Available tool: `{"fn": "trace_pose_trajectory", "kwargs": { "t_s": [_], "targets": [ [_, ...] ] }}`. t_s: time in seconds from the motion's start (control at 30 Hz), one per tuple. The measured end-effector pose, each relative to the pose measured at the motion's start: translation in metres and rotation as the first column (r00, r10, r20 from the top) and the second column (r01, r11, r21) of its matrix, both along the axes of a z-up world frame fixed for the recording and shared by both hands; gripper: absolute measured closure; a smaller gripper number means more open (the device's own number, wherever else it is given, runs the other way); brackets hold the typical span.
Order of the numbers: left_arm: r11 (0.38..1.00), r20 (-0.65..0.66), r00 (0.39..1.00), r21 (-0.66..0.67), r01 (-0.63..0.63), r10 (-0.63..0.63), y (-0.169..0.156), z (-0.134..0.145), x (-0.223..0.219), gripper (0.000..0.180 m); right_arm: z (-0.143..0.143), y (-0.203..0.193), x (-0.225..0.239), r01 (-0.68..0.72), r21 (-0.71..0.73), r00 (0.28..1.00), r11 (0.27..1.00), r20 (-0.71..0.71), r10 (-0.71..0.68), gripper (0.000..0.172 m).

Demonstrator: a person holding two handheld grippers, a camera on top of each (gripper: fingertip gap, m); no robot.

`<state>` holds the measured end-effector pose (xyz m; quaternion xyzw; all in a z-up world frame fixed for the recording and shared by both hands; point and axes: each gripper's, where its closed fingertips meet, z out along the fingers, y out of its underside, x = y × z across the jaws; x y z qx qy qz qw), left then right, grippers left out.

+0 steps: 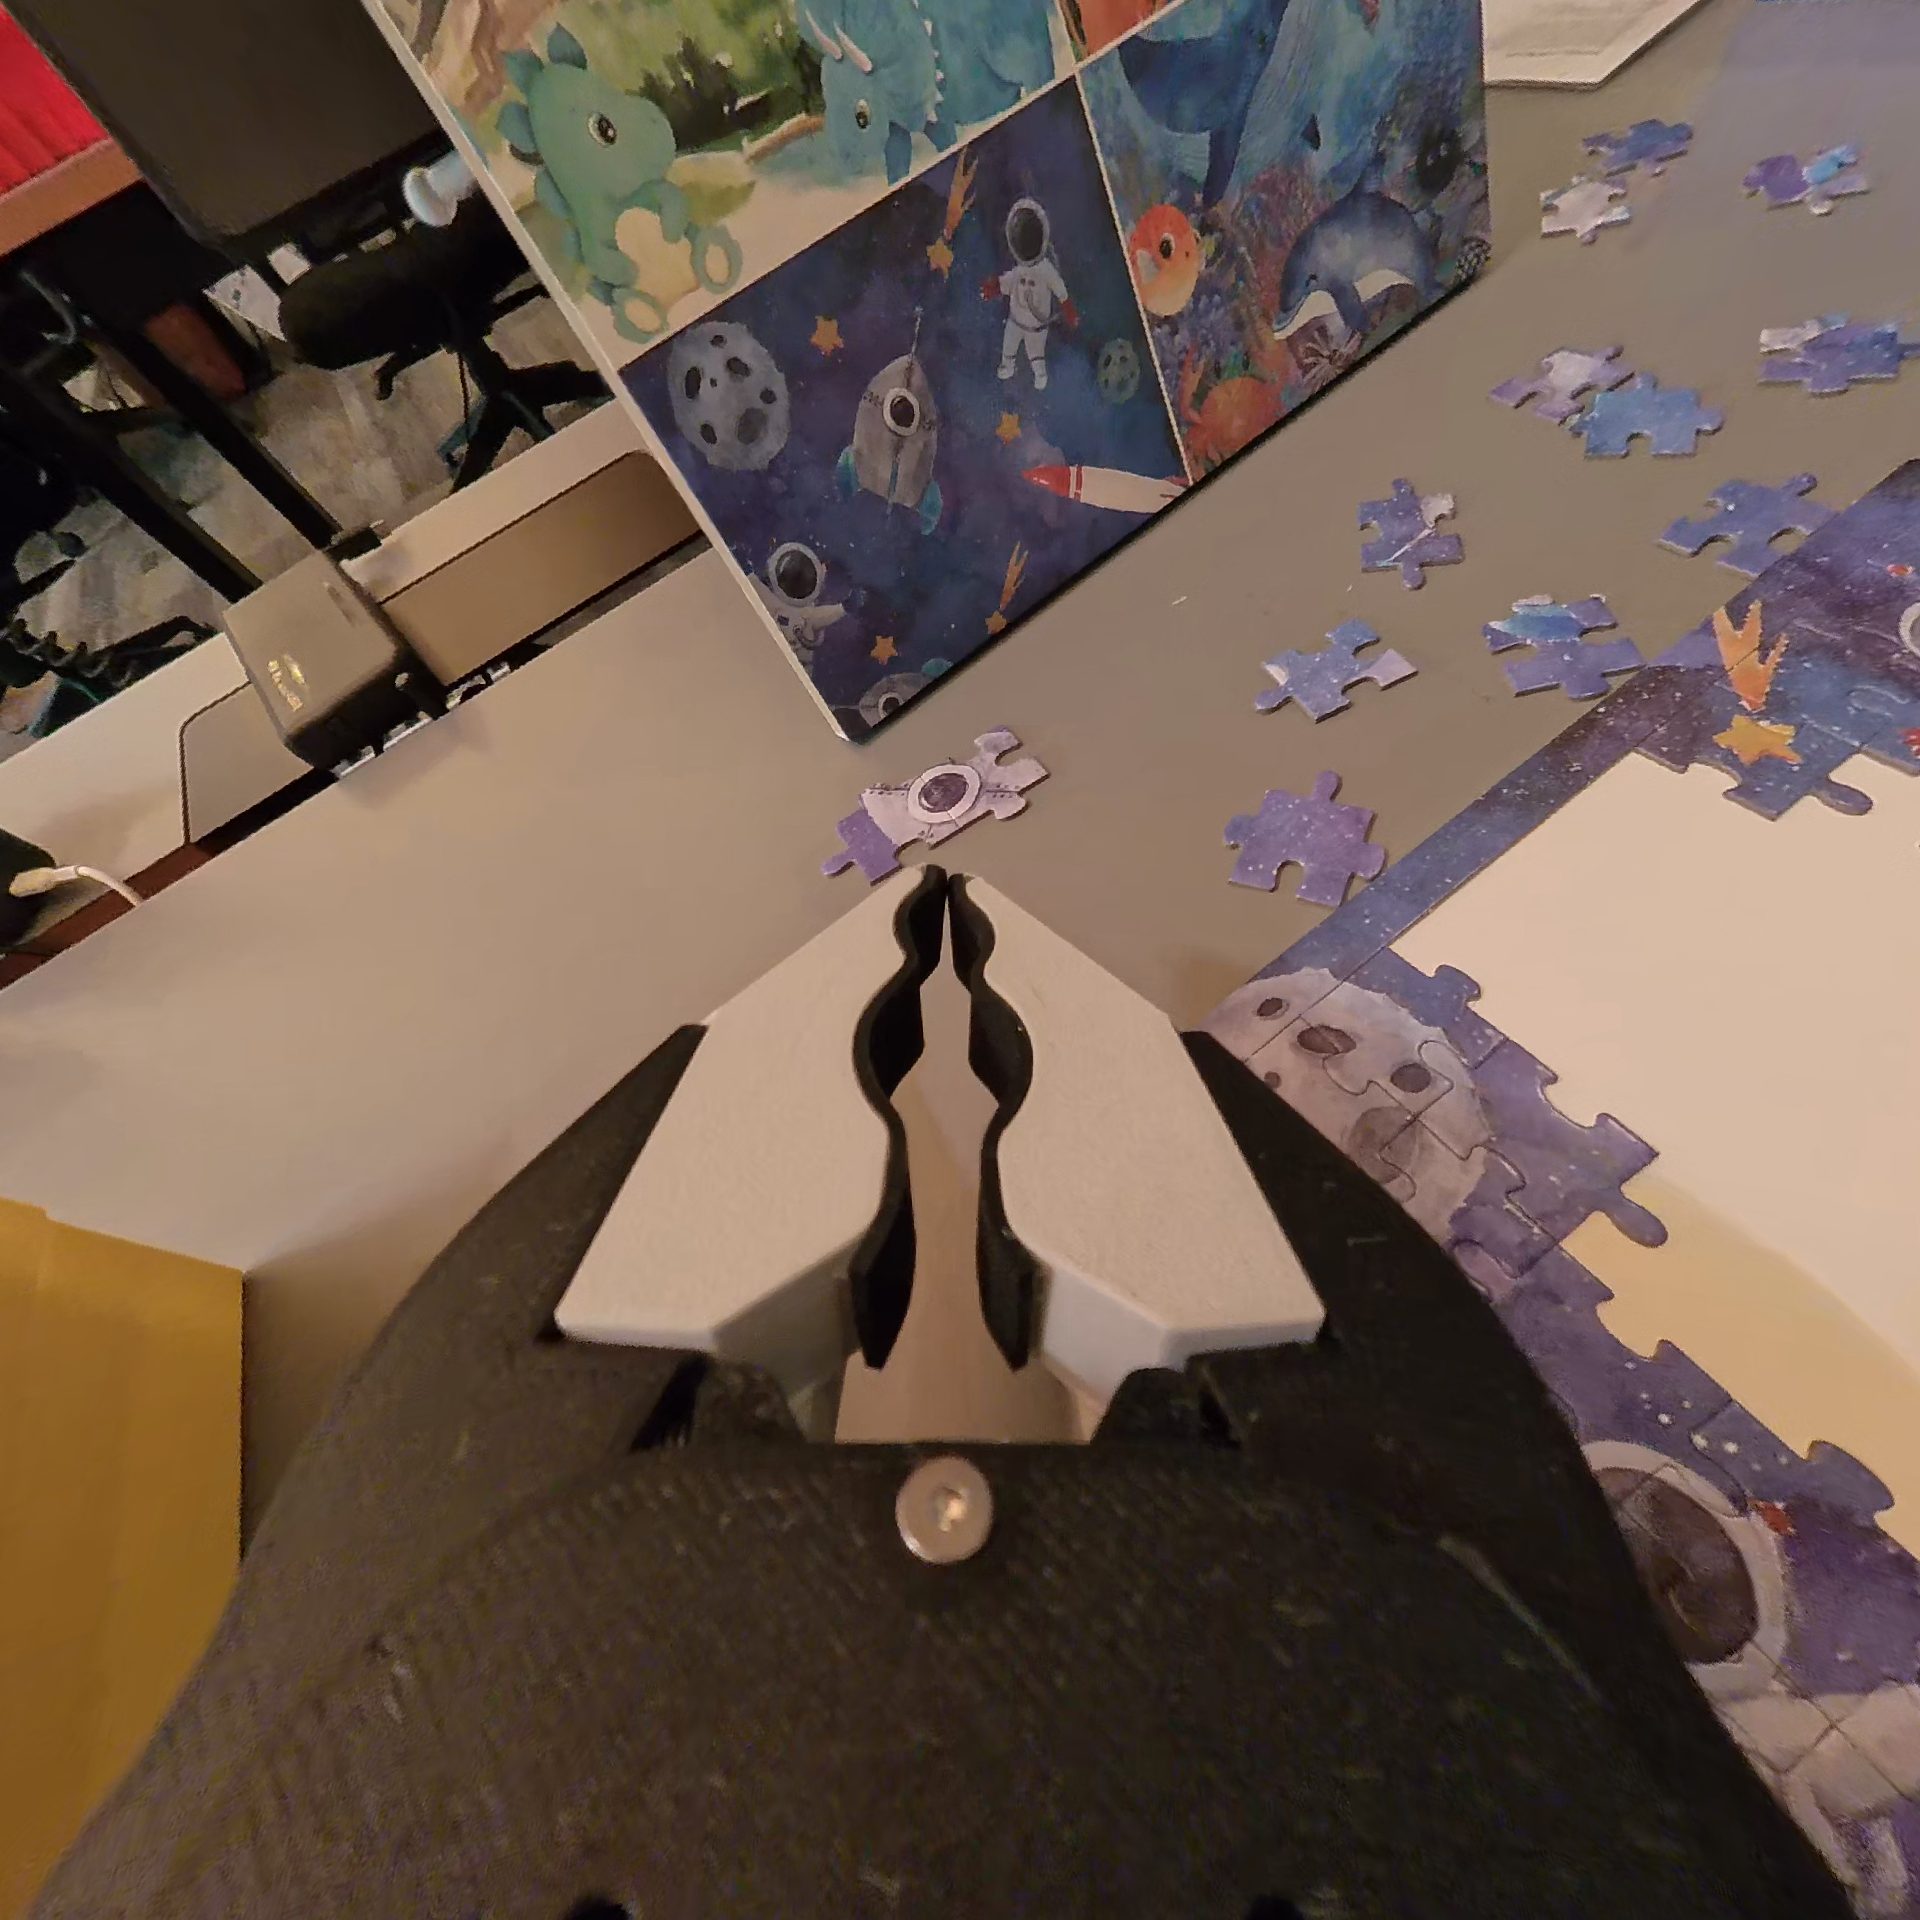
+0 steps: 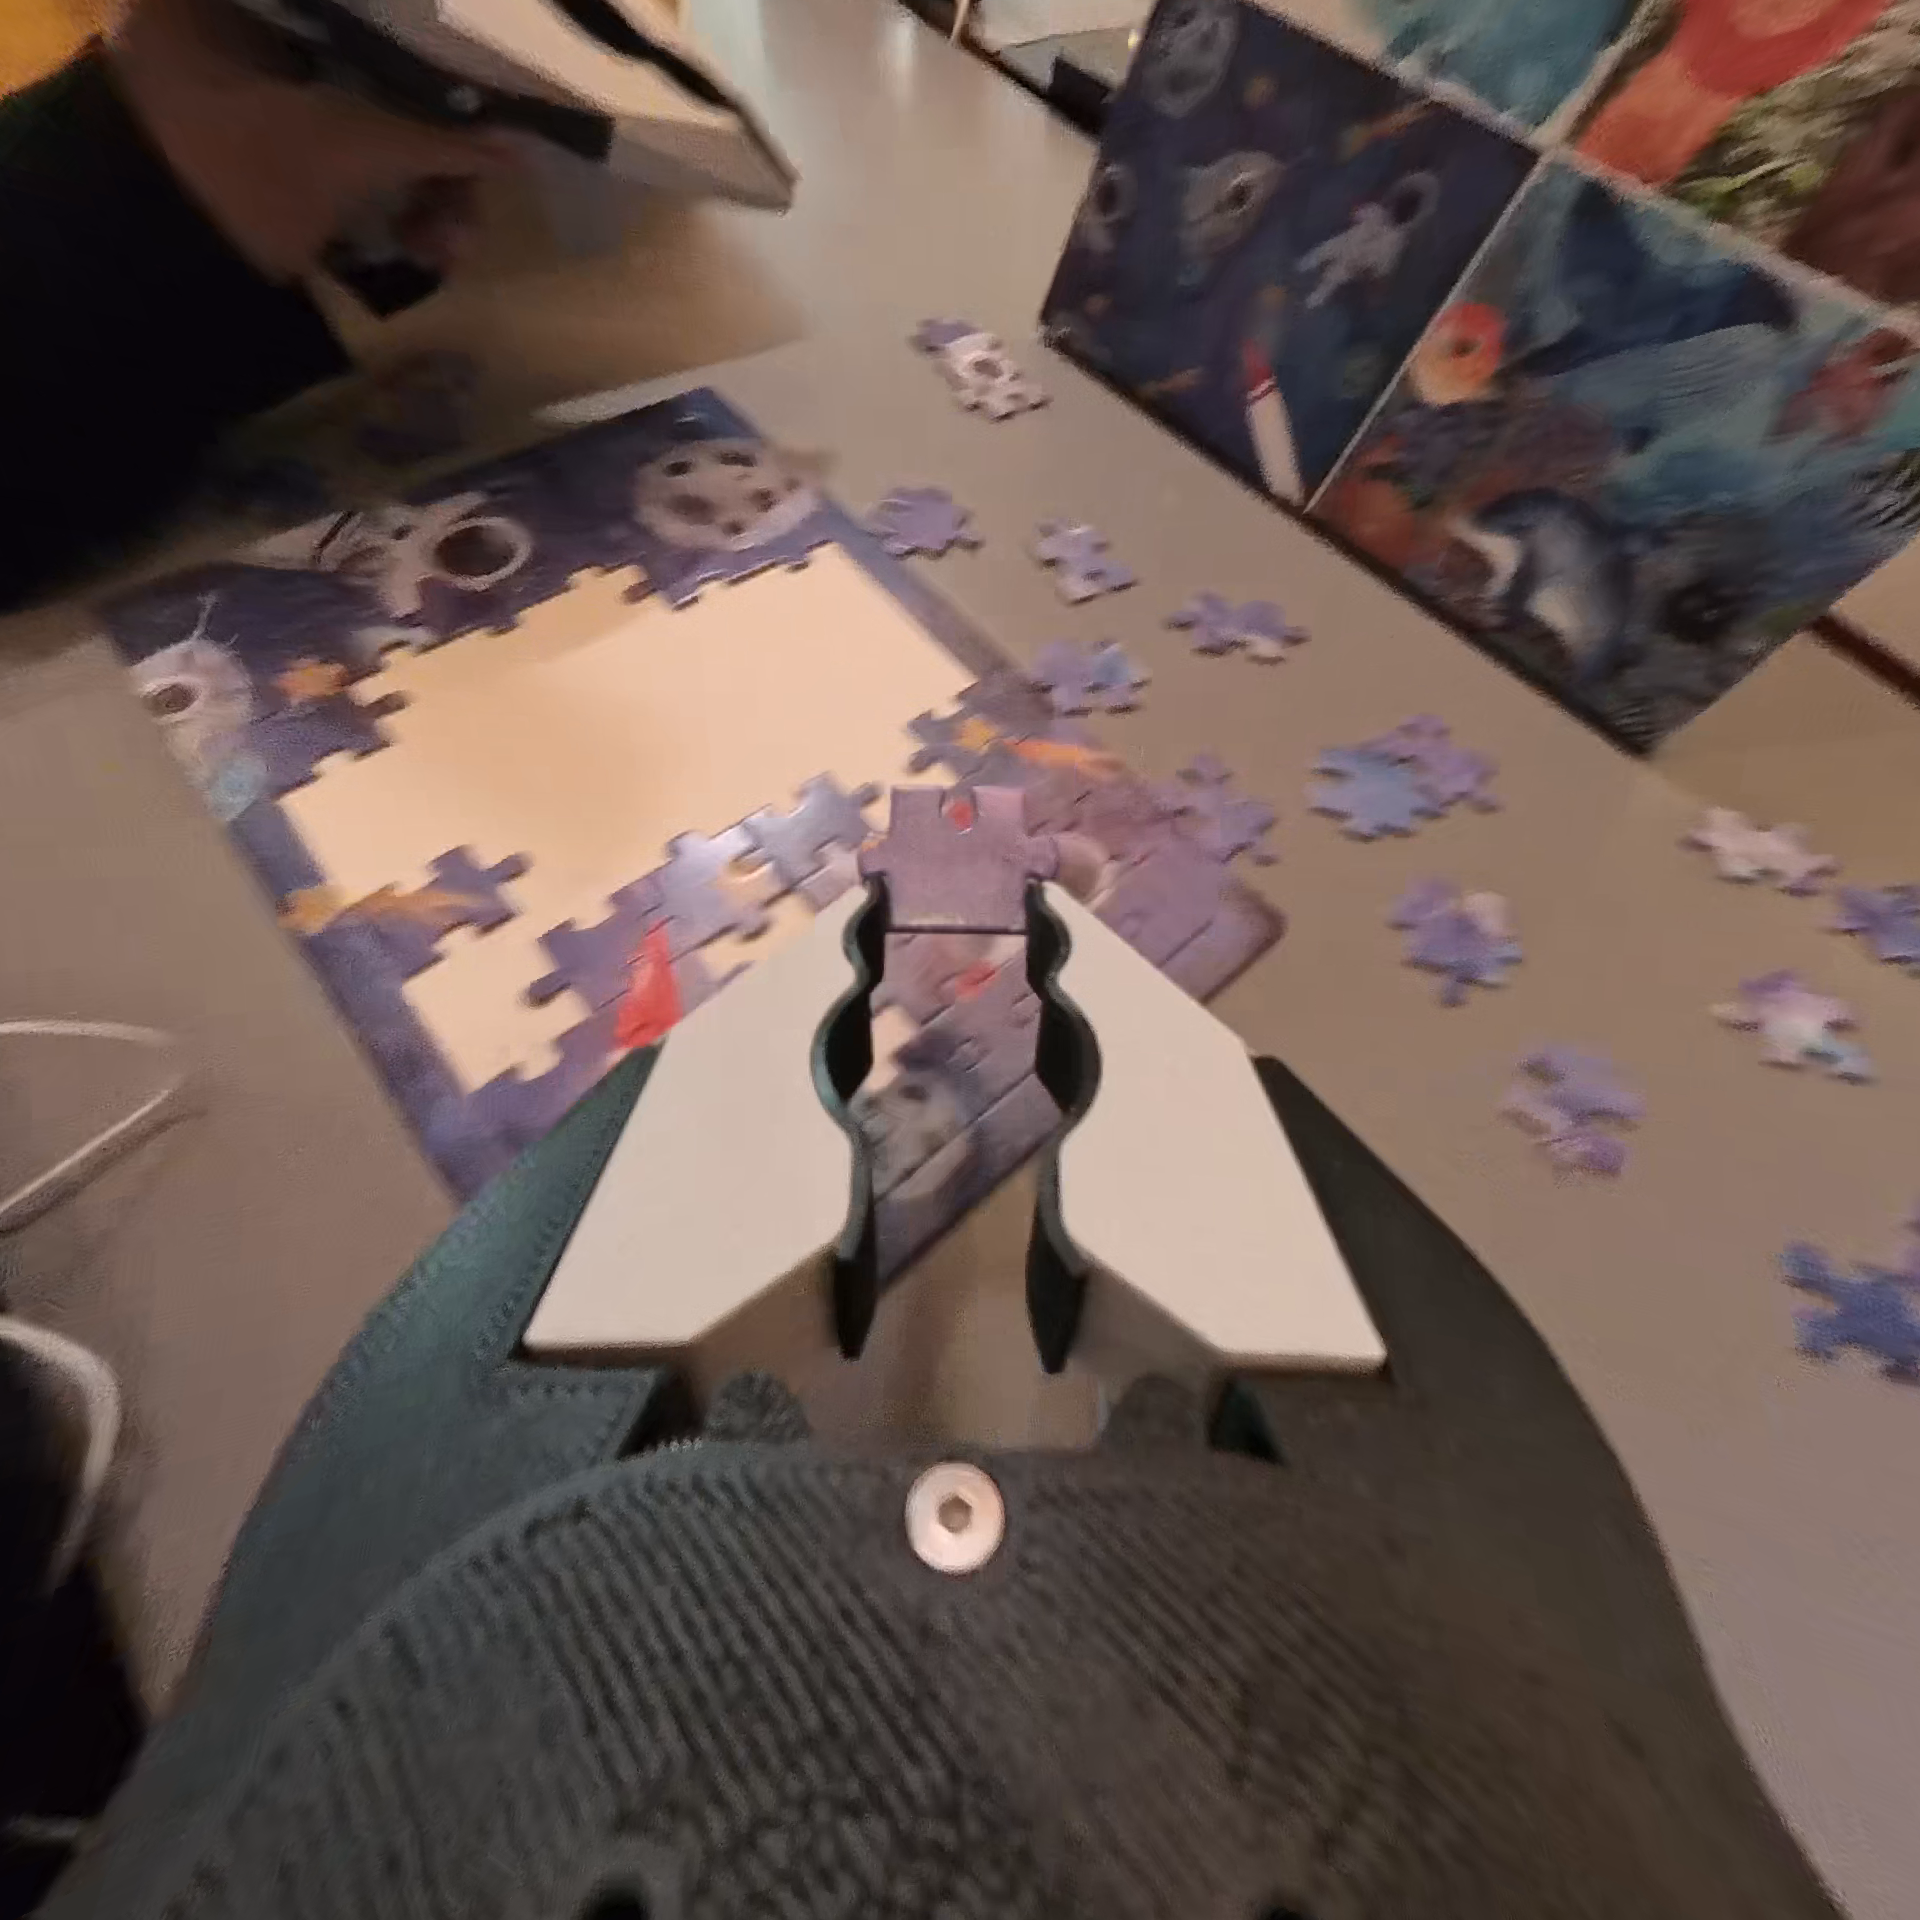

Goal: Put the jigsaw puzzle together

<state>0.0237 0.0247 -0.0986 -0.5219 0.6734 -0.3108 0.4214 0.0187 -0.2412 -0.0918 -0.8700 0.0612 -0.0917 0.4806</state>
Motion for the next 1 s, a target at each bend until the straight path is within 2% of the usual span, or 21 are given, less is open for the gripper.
{"fn": "trace_pose_trajectory", "kwargs": {
  "t_s": [0.13, 0.23, 0.4, 0.5, 0.63, 0.8, 1.0],
  "targets": [
    [1.0, 0.013, 1.0, -0.006, 0.02, -0.02, -0.01, 0.005, 0.0, 0.18, -0.024, -0.012, -0.036, 0.021, -0.097, 0.999, 0.995, -0.026, -0.023, 0.146],
    [0.998, 0.01, 0.999, -0.031, 0.052, -0.051, -0.031, 0.01, -0.008, 0.175, -0.036, -0.015, -0.059, 0.021, -0.126, 0.995, 0.992, -0.09, -0.032, 0.146],
    [0.99, -0.079, 0.988, -0.061, 0.125, -0.13, -0.101, 0.004, -0.055, 0.171, -0.045, -0.014, -0.084, 0.062, -0.147, 0.984, 0.987, -0.155, -0.085, 0.146],
    [0.983, -0.054, 0.987, -0.112, 0.143, -0.15, -0.139, -0.008, -0.081, 0.176, -0.046, -0.008, -0.09, 0.099, -0.143, 0.974, 0.985, -0.189, -0.125, 0.146],
    [0.93, 0.007, 0.96, -0.248, 0.273, -0.28, -0.185, 0.0, -0.095, 0.179, -0.051, 0.005, -0.103, 0.129, -0.135, 0.952, 0.982, -0.259, -0.161, 0.147],
    [0.882, 0.006, 0.926, -0.304, 0.361, -0.377, -0.199, -0.007, -0.105, 0.179, -0.061, 0.006, -0.103, 0.245, -0.186, 0.929, 0.952, -0.234, -0.285, 0.147],
    [0.871, 0.026, 0.91, -0.279, 0.404, -0.414, -0.197, -0.008, -0.112, 0.179, -0.063, 0.011, -0.115, 0.307, -0.255, 0.913, 0.917, -0.193, -0.359, 0.141]
  ]
}}
